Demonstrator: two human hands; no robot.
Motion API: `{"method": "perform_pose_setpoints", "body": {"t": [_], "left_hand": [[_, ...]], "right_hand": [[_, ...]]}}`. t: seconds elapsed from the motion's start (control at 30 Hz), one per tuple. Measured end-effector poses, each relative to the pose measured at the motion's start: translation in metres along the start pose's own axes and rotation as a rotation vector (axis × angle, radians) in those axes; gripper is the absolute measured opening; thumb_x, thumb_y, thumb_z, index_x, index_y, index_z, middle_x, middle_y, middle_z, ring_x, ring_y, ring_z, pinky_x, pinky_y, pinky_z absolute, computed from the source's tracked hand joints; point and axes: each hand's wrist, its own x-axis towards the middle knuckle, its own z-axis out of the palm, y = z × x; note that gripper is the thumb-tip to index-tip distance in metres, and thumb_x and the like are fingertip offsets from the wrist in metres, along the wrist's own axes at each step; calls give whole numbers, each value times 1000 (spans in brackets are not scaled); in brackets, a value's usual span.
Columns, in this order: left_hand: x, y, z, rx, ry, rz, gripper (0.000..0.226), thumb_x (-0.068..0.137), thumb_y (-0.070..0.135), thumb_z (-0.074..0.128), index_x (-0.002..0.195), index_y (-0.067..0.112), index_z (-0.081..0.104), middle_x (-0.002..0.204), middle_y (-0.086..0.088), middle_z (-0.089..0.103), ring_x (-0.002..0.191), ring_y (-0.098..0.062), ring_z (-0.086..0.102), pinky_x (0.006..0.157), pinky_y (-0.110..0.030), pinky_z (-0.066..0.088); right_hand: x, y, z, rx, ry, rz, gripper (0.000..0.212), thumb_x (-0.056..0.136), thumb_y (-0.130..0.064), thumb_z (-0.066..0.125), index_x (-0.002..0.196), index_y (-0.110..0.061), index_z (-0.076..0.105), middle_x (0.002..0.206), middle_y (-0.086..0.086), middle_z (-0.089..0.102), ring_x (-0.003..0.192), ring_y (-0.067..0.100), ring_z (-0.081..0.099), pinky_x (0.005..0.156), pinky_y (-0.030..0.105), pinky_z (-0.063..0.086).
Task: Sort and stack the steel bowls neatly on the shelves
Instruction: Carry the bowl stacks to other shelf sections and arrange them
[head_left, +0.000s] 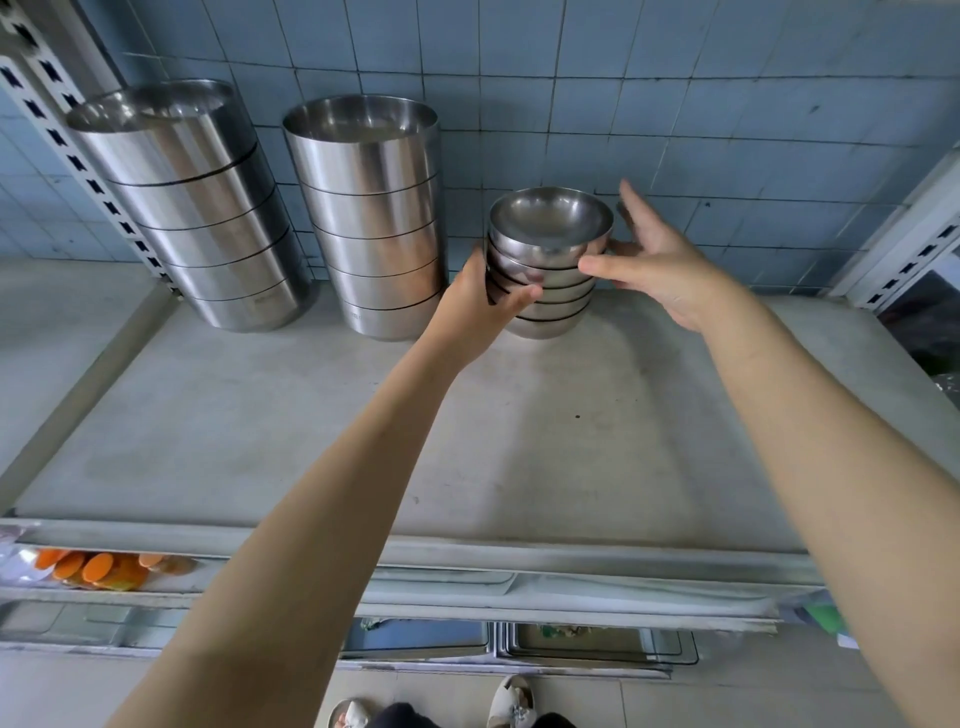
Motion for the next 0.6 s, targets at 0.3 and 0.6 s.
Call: {"method": "perform_pose_setpoints", "body": {"t": [0.3, 0.6], "left_hand": [[-118, -19, -73, 224, 14, 166, 44, 92, 29, 68, 134, 16, 59, 135, 1, 60, 118, -13, 59, 100, -19, 44], [-264, -103, -264, 451, 203, 38, 44, 91, 26, 68, 133, 18, 60, 137, 1, 59, 122, -16, 56, 108, -24, 38]], "right_hand": [[-132, -11, 76, -356, 480, -297, 40, 84, -26, 76, 122, -23, 65, 119, -10, 62, 114, 8, 55, 100, 17, 39], [-165, -90, 279, -470, 317, -491, 42, 86, -26, 73, 125, -13, 63, 129, 4, 63, 123, 26, 53, 109, 34, 37]]}}
